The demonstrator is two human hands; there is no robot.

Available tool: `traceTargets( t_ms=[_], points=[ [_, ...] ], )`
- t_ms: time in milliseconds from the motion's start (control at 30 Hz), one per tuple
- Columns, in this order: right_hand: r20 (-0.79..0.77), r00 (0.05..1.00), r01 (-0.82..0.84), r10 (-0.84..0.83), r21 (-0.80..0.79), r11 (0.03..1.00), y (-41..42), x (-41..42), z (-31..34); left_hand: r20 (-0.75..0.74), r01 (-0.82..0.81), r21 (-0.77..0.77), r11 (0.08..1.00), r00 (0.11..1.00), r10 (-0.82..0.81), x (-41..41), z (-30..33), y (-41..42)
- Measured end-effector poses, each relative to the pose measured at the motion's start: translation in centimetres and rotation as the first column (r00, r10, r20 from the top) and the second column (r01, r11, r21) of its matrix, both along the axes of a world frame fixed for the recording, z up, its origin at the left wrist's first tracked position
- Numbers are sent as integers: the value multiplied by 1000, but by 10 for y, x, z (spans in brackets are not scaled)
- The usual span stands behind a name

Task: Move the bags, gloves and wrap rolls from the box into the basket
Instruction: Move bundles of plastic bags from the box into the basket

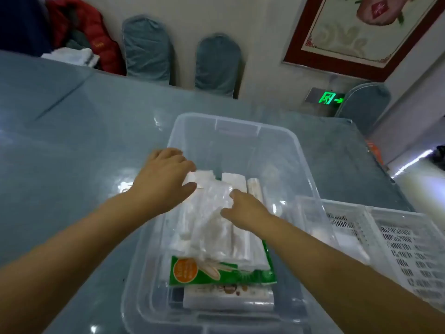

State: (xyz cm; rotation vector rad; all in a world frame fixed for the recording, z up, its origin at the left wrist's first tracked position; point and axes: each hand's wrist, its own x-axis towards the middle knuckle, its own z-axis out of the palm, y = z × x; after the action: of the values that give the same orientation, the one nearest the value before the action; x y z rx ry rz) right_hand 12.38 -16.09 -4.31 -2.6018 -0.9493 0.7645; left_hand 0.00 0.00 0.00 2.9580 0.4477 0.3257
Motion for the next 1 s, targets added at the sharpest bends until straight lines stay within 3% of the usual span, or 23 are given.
traceTargets(
  t_ms=[200, 433, 633, 733, 867, 933, 1000],
  points=[
    [-153, 944, 296, -291, 14, 955, 19, -4, -24, 131, -21, -122, 992, 991, 37, 1, -13, 6],
    [-195, 910, 375, -366, 14, 927, 27, -6, -33, 128, -15, -85, 996, 991, 25, 2, -15, 7],
    [-389, 814, 532, -432, 198, 823, 24, -11, -31, 133, 5, -58, 998, 991, 2, 2, -16, 8],
    [-561, 719, 630, -411, 275, 727, 15, -4, -14, 97, 12, -44, 999, 995, -7, 2, -16, 9],
    [-588, 752, 614, -298, 461, 641, 7, 12, 25, 25, 76, 21, 997, 997, -77, 11, -14, 12],
    [-568, 788, 581, -237, 559, 591, 10, 19, 46, 74, 44, -66, 997, 996, -39, 22, -4, 8],
    [-556, 816, 544, -159, 644, 537, 17, 23, 65, 165, -16, -295, 955, 984, 68, 32, 14, 0]
  ],
)
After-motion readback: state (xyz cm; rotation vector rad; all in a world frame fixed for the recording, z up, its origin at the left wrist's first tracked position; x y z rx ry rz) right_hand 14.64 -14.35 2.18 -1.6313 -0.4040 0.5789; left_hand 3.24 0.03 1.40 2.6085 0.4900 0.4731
